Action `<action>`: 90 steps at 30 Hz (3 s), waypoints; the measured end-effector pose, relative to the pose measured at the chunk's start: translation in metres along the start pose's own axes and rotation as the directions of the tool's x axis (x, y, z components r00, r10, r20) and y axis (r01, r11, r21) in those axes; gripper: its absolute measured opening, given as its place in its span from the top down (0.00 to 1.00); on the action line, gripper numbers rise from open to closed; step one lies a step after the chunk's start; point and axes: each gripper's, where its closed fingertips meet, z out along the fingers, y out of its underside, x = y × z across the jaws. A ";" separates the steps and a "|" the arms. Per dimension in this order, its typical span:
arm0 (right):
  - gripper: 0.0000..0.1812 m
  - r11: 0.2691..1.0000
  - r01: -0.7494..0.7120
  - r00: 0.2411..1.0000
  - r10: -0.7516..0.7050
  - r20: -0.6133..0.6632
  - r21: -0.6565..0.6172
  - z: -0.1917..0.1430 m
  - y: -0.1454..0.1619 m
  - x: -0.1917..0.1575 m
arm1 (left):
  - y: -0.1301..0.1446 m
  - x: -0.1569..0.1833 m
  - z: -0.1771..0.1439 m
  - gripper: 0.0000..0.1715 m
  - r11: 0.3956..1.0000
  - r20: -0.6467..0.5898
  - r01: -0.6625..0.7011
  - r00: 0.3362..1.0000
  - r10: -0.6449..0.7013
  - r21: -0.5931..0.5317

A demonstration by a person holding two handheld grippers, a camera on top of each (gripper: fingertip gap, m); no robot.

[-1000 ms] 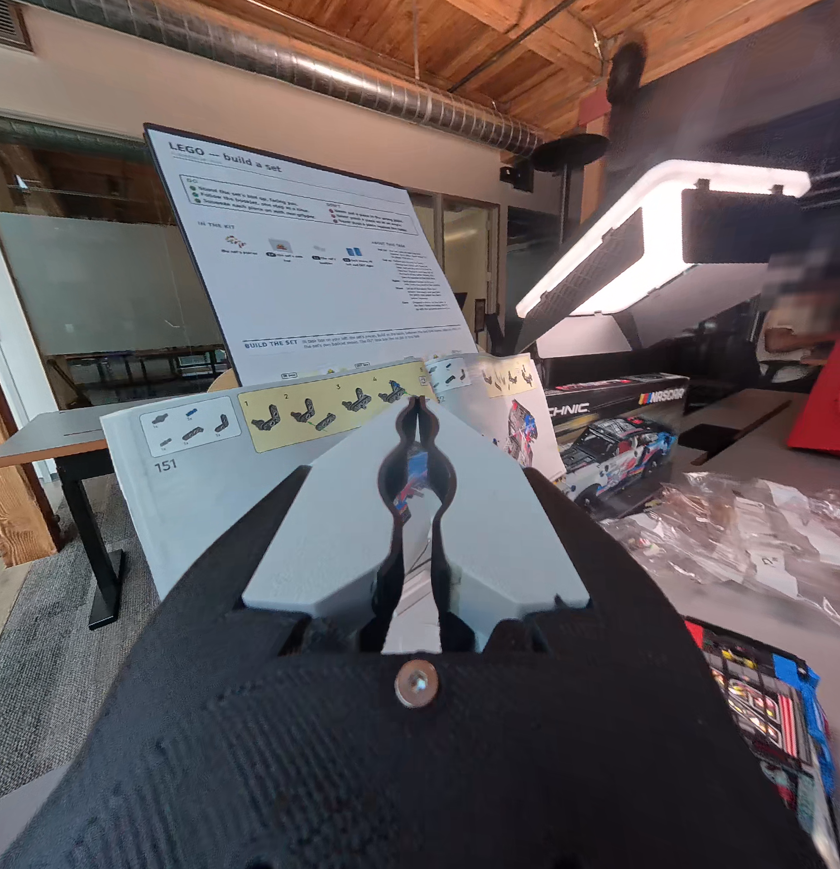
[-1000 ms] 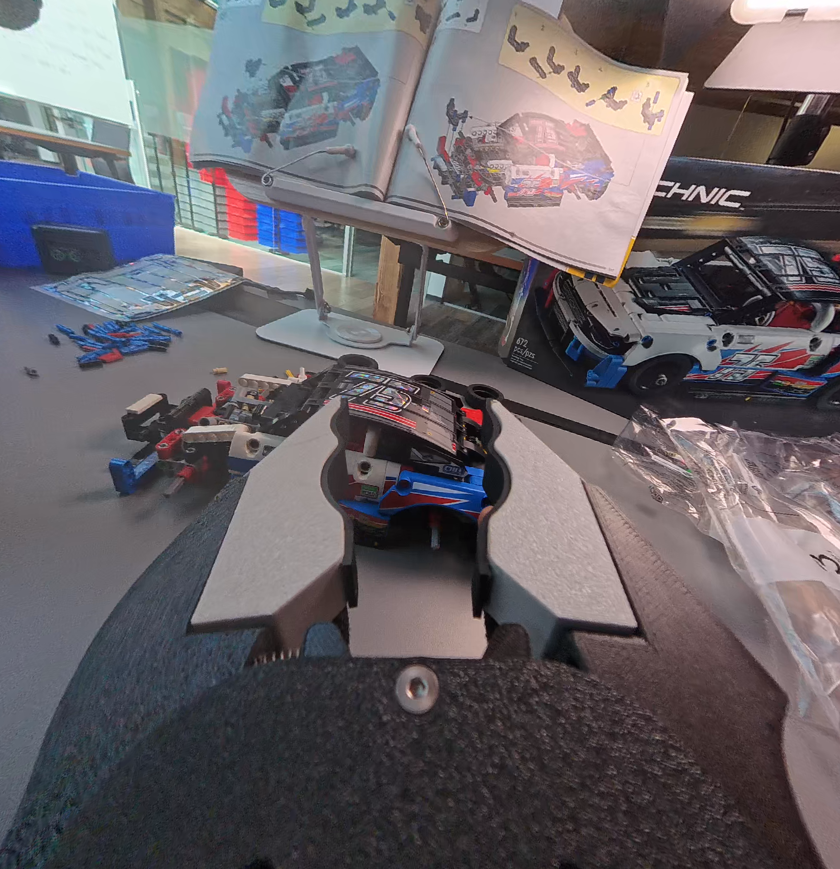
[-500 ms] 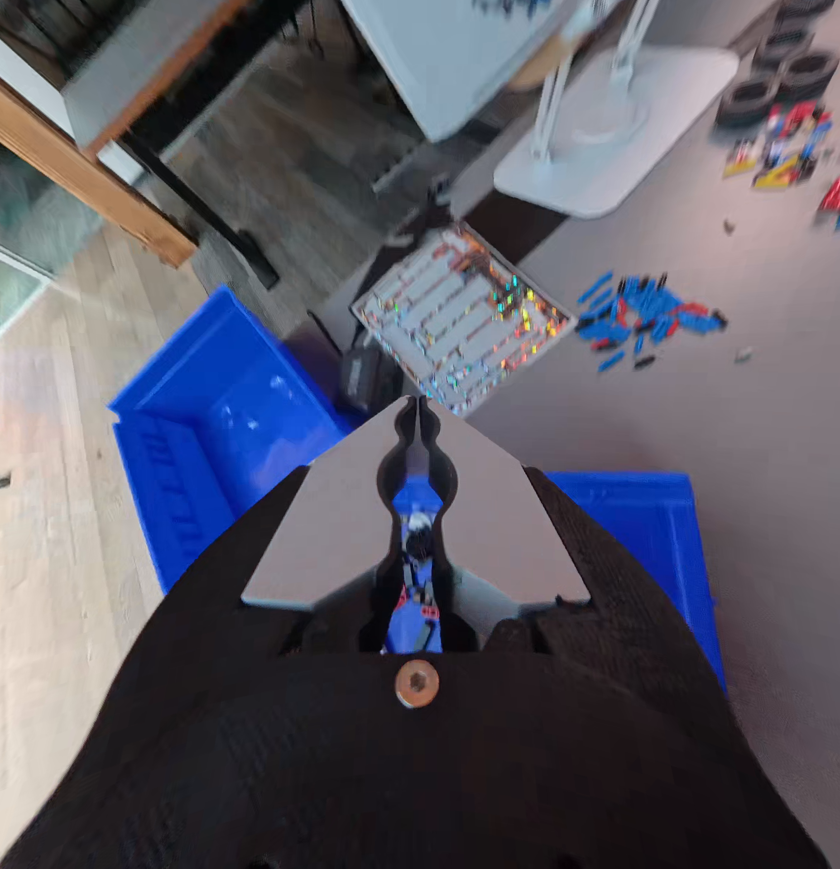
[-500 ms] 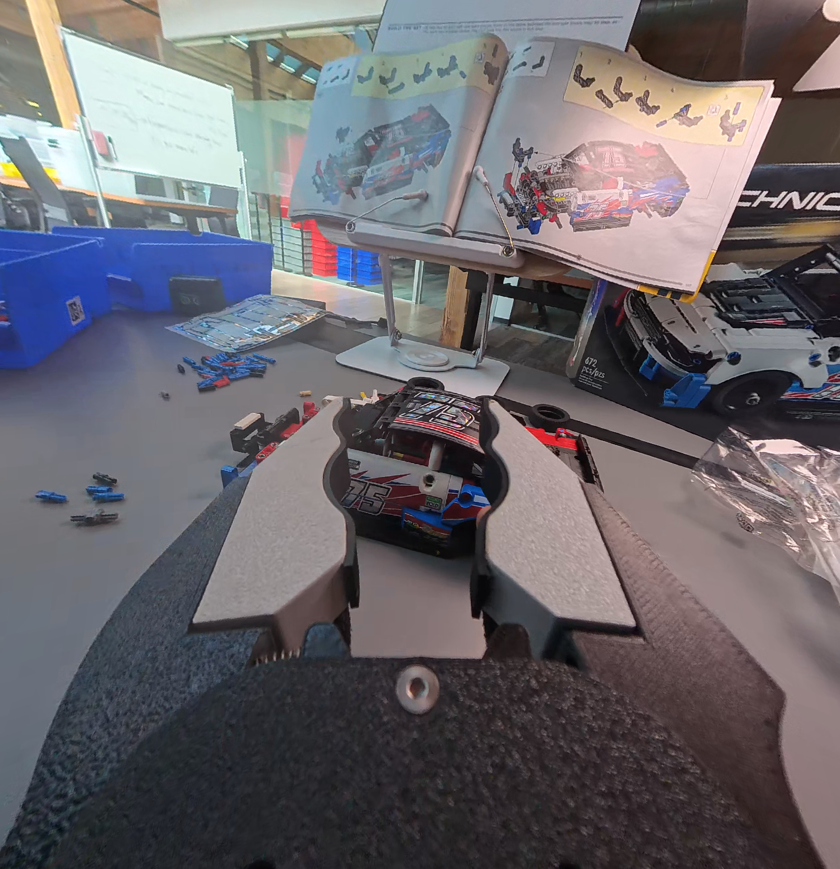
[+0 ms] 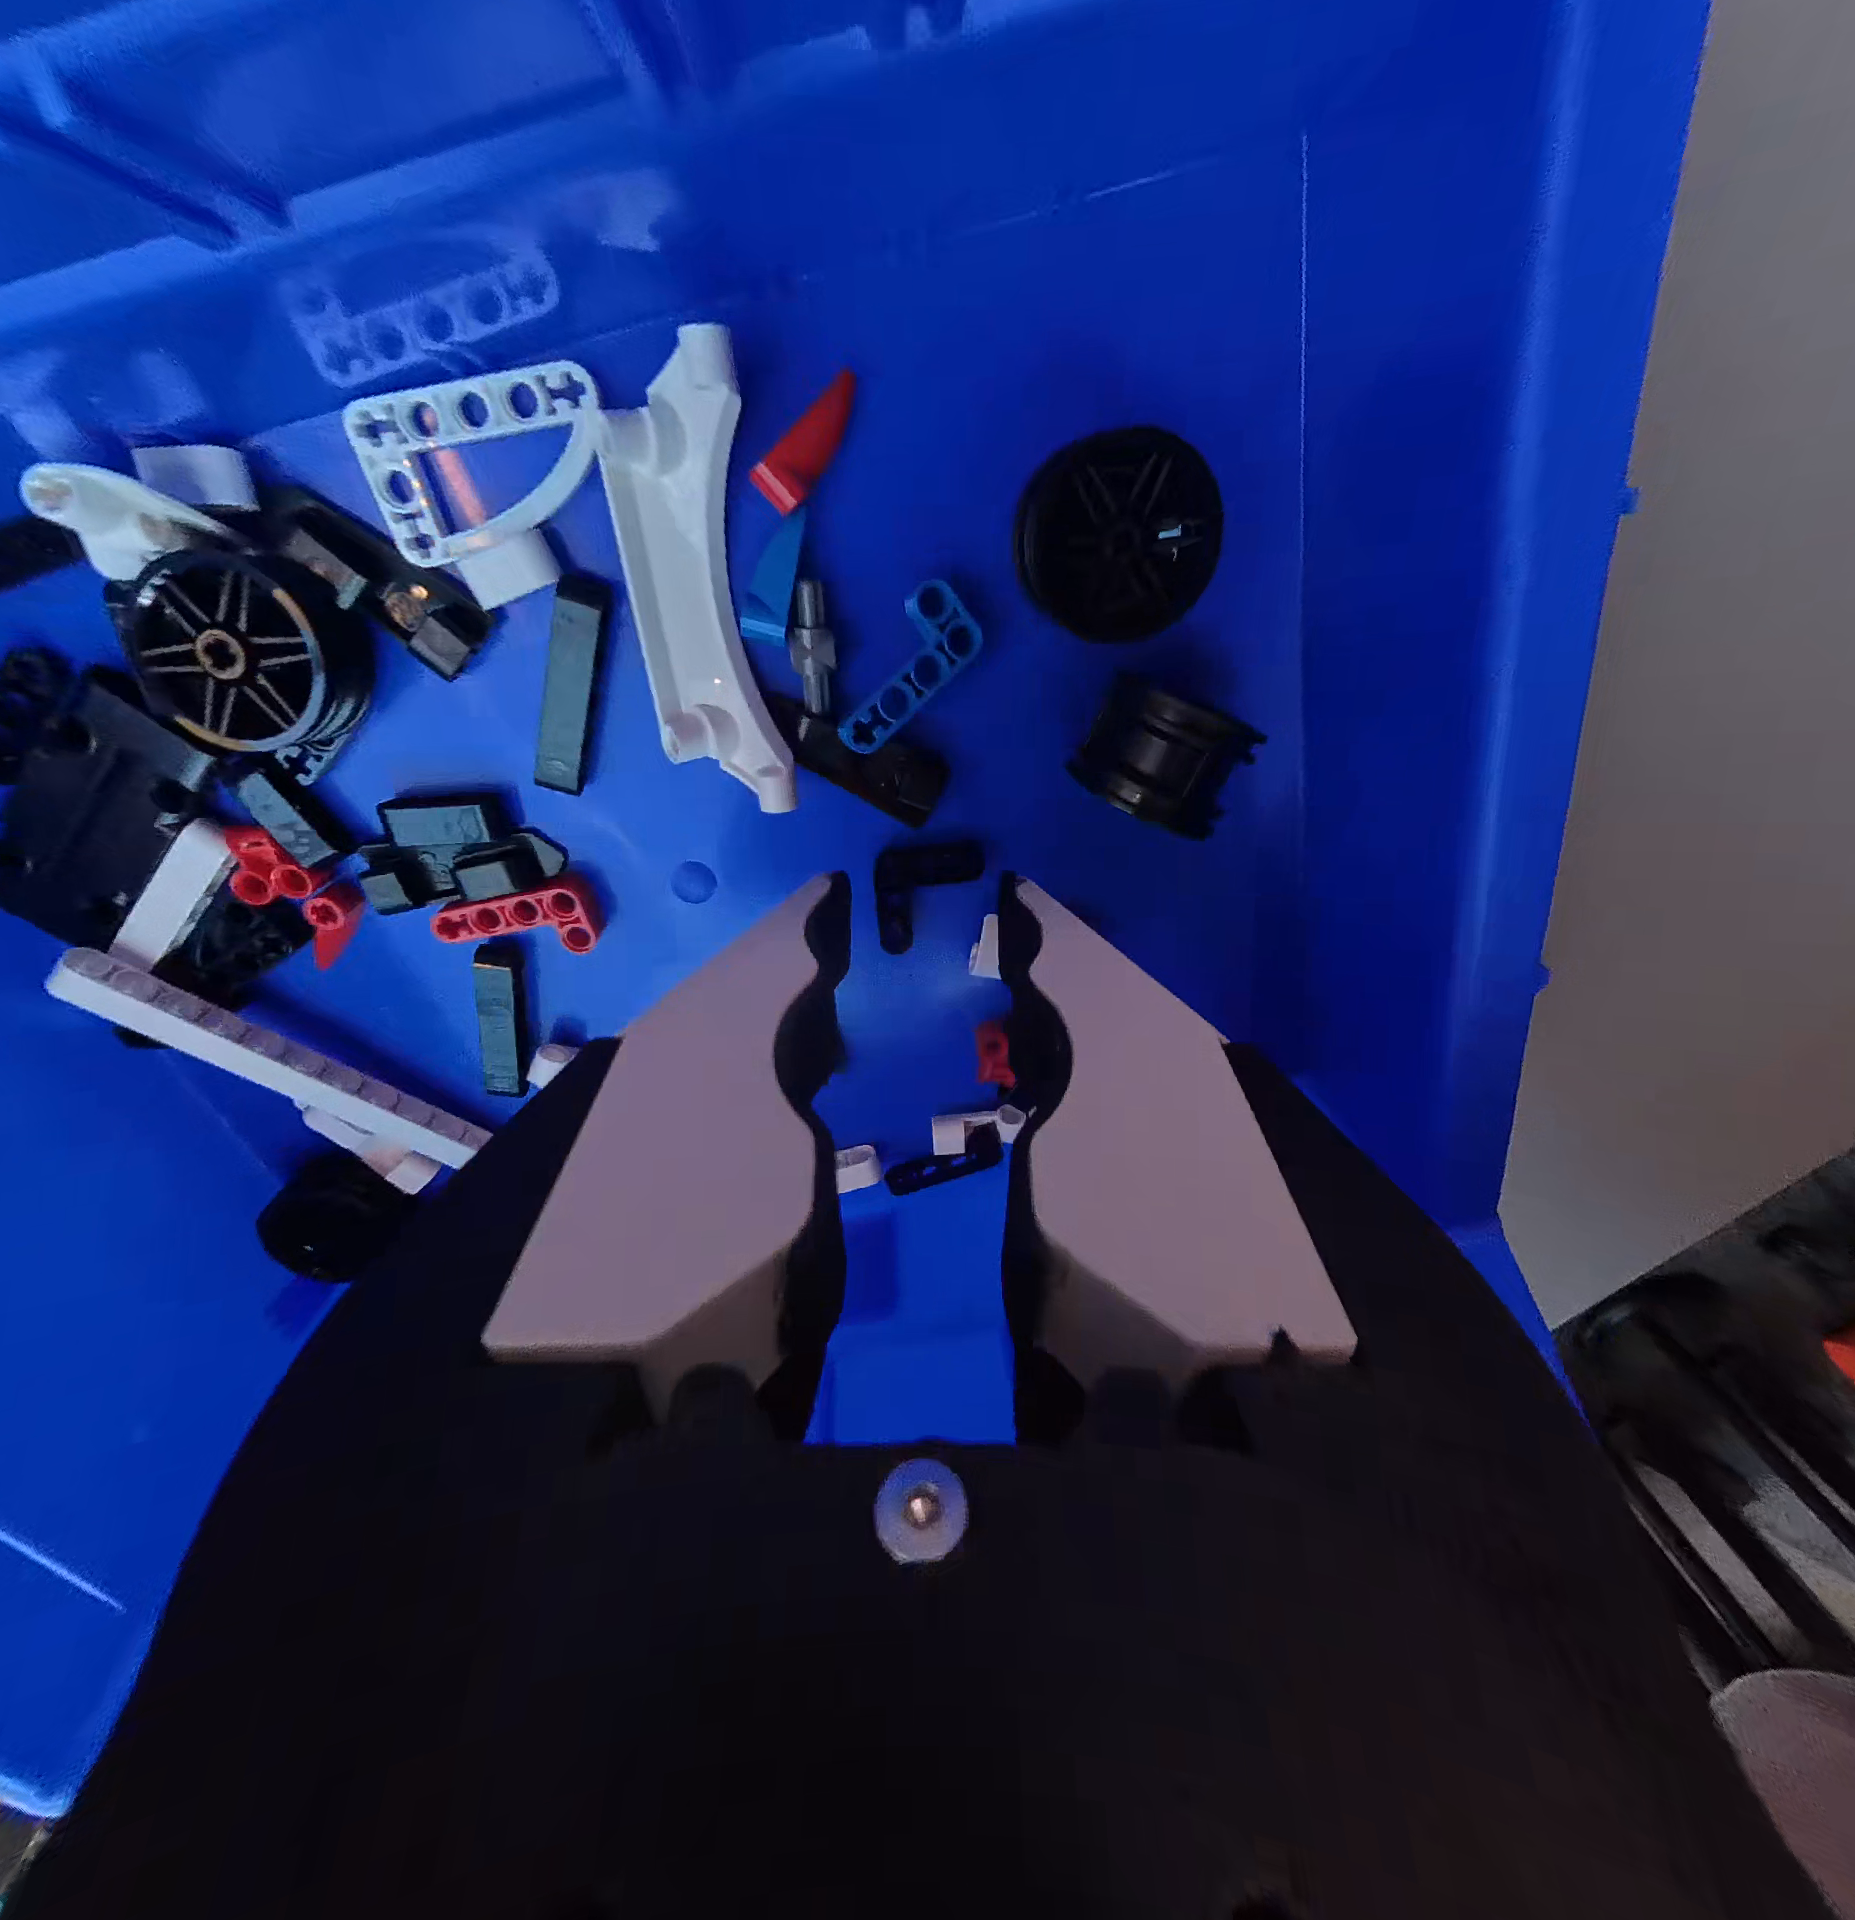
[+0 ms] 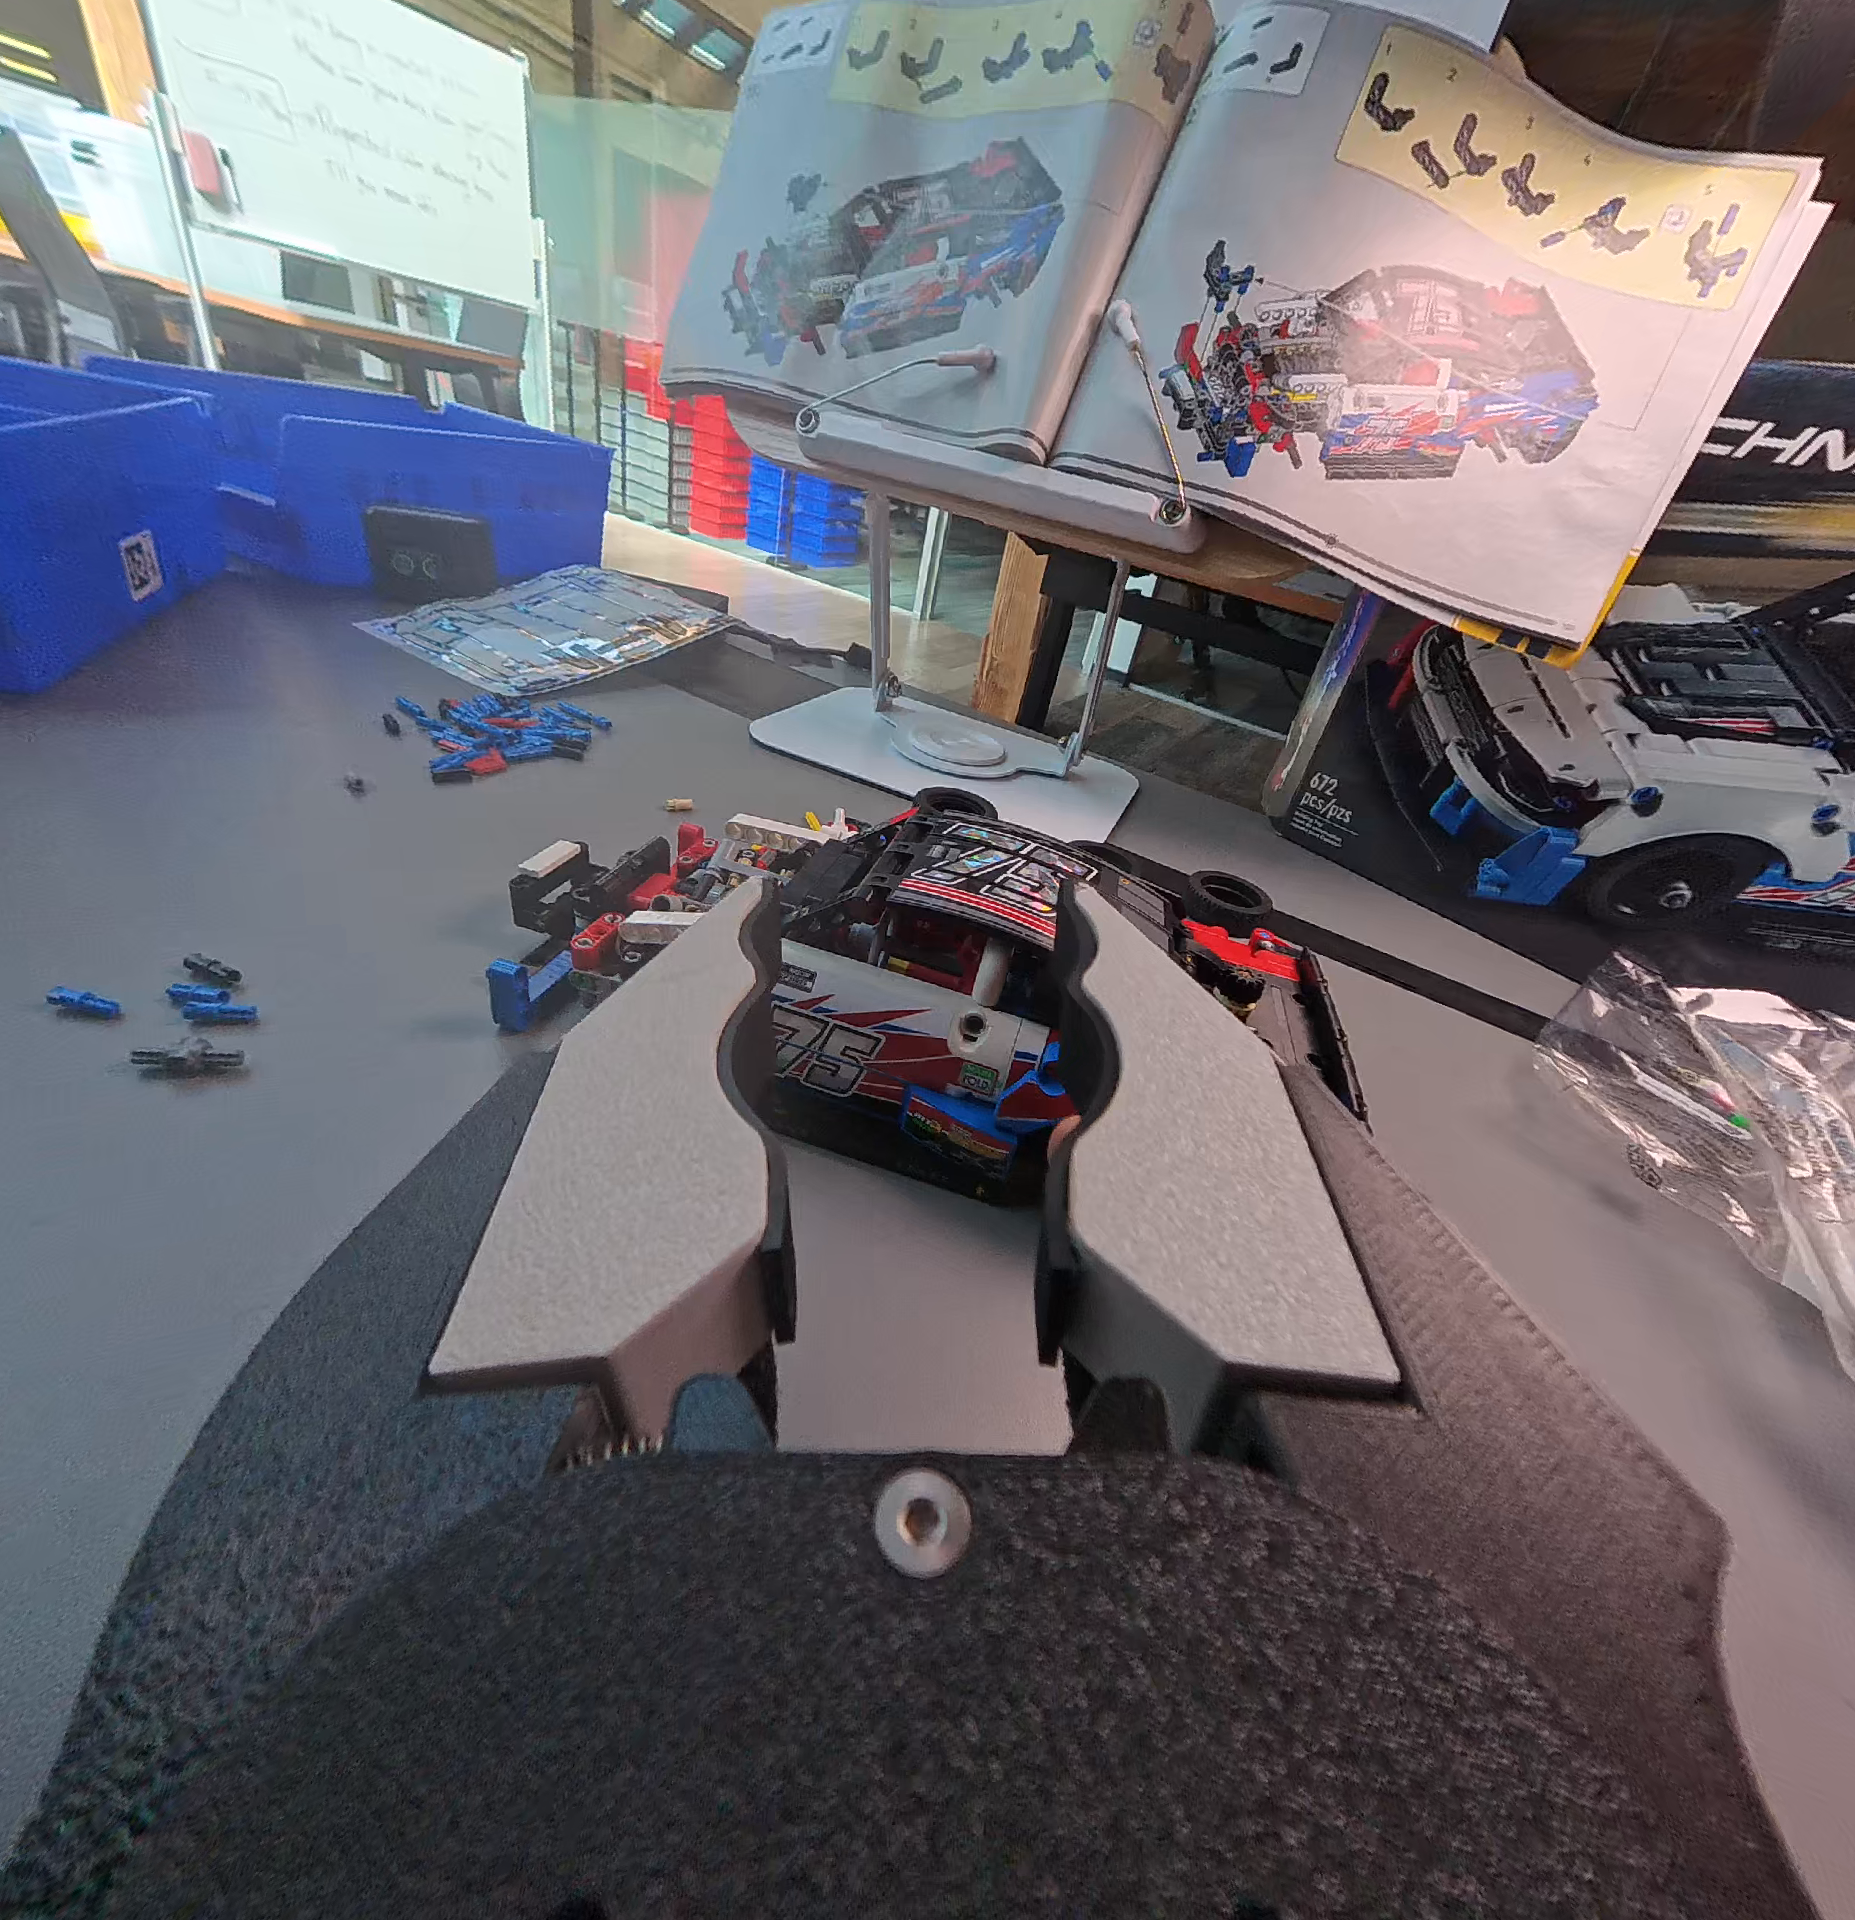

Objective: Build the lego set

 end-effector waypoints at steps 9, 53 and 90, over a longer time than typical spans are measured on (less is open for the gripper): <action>0.72 1.000 -0.003 1.000 0.003 -0.004 -0.015 0.001 0.003 0.001 | 0.013 -0.004 0.018 0.88 0.994 -0.008 -0.027 1.000 0.027 -0.103; 0.74 0.990 0.115 0.990 -0.121 -0.078 -0.082 0.007 0.013 0.004 | 0.005 -0.054 -0.010 0.97 0.996 0.305 -0.007 0.952 -0.019 0.085; 0.74 0.999 0.017 0.998 -0.020 -0.062 -0.041 0.005 0.008 0.012 | -0.014 -0.056 0.016 0.92 0.979 0.057 0.136 0.988 -0.146 0.151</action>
